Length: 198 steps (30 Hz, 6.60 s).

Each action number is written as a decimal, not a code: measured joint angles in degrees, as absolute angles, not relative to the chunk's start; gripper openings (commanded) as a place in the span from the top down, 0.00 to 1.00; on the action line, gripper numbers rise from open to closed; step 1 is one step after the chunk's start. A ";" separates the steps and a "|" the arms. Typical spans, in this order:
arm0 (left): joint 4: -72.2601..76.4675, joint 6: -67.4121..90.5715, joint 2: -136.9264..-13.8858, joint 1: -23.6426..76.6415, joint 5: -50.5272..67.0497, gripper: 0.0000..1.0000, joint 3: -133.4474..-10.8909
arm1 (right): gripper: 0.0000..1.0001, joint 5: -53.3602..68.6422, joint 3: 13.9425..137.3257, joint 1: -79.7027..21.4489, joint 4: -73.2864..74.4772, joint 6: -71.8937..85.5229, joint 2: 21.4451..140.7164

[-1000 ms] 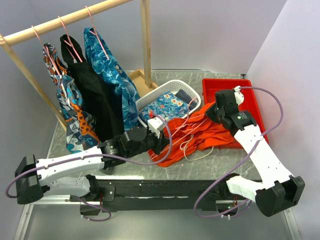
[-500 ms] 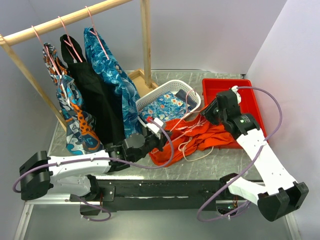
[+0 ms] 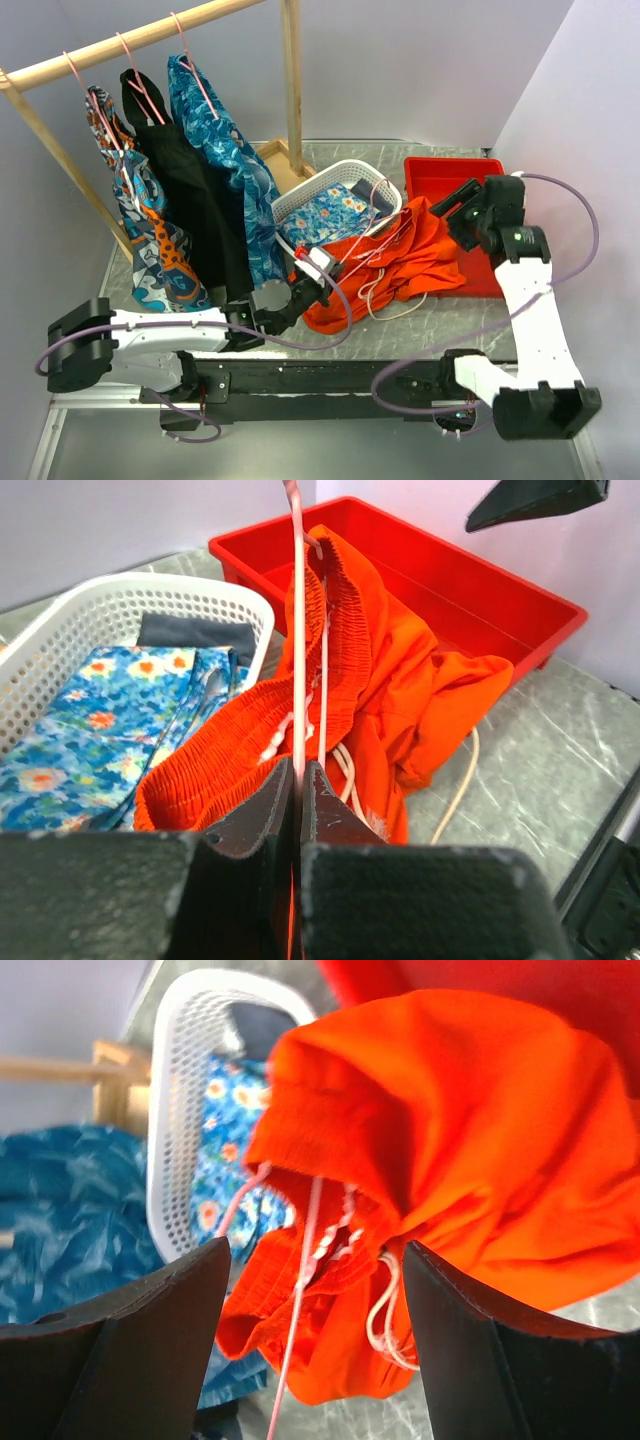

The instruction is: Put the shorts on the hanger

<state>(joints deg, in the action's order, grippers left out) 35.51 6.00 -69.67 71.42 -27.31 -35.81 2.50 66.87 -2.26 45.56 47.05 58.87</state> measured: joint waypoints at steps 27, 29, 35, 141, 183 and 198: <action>55.31 -14.00 -88.16 78.48 -36.47 0.99 -39.72 | 0.36 10.35 77.43 3.60 43.62 50.30 86.98; 56.31 -15.07 -89.30 78.48 -36.84 0.99 -40.32 | 0.39 10.44 75.55 3.01 42.65 50.35 86.78; 56.53 -16.99 -91.24 78.52 -36.88 0.99 -41.95 | 0.51 10.66 71.64 0.89 41.52 51.20 85.89; -27.68 47.09 -65.89 74.39 -27.57 0.84 -61.69 | 1.00 -12.05 77.78 -10.15 48.75 62.37 72.27; -14.06 15.35 -68.95 81.89 -35.07 0.31 -50.65 | 1.00 -5.65 75.33 -10.35 46.15 62.08 79.66; 9.47 6.13 -71.57 75.99 -29.63 0.47 -42.17 | 1.00 -4.80 75.33 -10.35 47.75 62.06 77.76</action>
<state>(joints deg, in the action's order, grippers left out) 9.47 6.13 -71.57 75.99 -29.63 -42.17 -4.80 75.33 -10.35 47.75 62.06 77.76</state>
